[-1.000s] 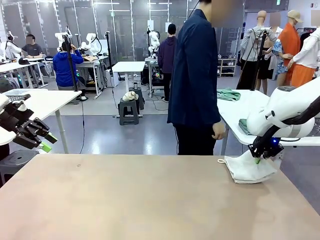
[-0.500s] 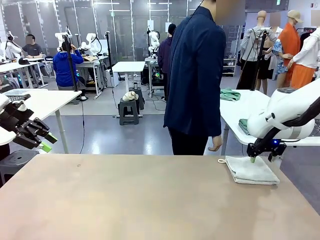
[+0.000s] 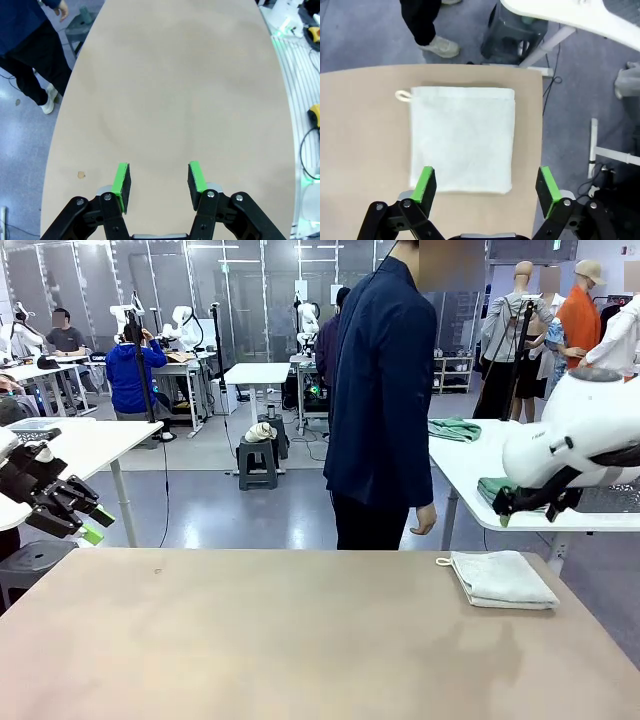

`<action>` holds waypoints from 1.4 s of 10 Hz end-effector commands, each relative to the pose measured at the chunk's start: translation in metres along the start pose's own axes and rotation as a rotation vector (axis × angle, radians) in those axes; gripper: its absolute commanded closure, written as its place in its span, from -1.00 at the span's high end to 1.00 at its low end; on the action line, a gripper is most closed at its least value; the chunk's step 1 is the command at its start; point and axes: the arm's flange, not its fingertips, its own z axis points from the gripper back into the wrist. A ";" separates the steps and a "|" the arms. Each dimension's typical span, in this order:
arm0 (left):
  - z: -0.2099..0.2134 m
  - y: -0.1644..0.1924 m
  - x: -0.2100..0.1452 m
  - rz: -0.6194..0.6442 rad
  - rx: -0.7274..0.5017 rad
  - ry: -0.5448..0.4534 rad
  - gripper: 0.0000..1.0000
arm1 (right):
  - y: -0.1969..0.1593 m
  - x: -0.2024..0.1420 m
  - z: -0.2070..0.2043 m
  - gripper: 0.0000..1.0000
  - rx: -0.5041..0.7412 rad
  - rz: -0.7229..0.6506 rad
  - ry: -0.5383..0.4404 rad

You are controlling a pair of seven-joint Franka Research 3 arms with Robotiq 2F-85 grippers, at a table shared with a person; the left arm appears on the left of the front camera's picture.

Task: Fold the towels and place them in the basket.
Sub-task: Place the folded Towel with hook on the right side of the table.

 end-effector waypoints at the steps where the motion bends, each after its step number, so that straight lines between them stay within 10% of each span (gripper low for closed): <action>1: 0.001 -0.001 0.001 -0.004 0.004 0.001 0.19 | 0.048 -0.024 0.059 1.00 0.015 -0.075 0.056; 6: 0.001 -0.001 0.001 -0.004 0.004 0.001 0.19 | 0.189 -0.095 0.171 1.00 0.280 -0.088 0.175; 14: 0.001 -0.001 0.001 -0.004 0.004 0.001 0.19 | 0.223 -0.115 0.163 1.00 0.305 -0.063 0.206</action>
